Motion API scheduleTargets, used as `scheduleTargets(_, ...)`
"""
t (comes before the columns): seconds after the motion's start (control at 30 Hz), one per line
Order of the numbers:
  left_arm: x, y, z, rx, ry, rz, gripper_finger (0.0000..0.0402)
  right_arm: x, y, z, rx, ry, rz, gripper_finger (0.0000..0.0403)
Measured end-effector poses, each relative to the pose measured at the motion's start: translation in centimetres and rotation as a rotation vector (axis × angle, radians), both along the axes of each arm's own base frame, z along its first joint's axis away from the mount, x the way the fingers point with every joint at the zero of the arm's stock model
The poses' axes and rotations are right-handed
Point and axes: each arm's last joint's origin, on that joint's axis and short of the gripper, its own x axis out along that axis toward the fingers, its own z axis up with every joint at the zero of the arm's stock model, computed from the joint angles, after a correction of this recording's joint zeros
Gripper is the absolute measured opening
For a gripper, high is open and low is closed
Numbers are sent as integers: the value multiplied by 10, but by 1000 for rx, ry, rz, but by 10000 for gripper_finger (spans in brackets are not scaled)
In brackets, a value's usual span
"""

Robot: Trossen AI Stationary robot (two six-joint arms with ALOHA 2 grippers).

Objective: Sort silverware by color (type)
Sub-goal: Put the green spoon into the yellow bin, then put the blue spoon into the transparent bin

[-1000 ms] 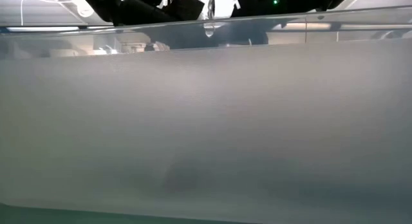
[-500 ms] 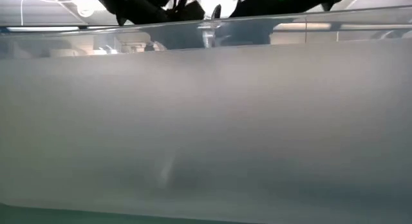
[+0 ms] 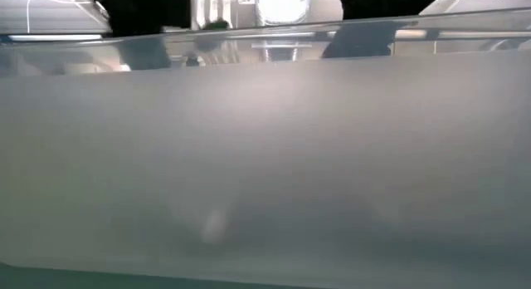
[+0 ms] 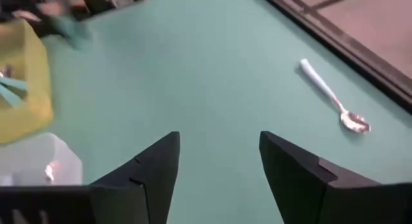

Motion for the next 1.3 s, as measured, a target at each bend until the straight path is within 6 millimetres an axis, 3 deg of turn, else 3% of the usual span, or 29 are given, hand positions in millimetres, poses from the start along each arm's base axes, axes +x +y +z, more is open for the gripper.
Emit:
scheduleTargets(0.23, -52, -72, 30, -230, -45, -120, 46, 18, -1, -28, -7, 116, 4, 196)
scheduleTargets(0.37, -78, -111, 32, -336, 5, -127, 46, 28, -1, -48, -6, 188, 4, 196)
scheduleTargets(0.53, -102, -141, 24, -392, 113, -57, 67, 41, -1, -73, 3, 258, -3, 196)
scheduleTargets(0.73, -104, -147, 17, -397, 163, 48, 107, 51, -1, -89, 4, 303, -3, 196)
scheduleTargets(0.97, -106, -141, 16, -316, 162, 37, 115, 62, -11, -80, -94, 291, -51, 196)
scheduleTargets(1.1, -101, -134, 16, -189, 68, -19, 116, 70, -43, -70, -143, 277, -182, 196)
scheduleTargets(1.3, -89, -120, 16, -52, -7, -66, 116, 84, -116, -68, 55, 295, -166, 196)
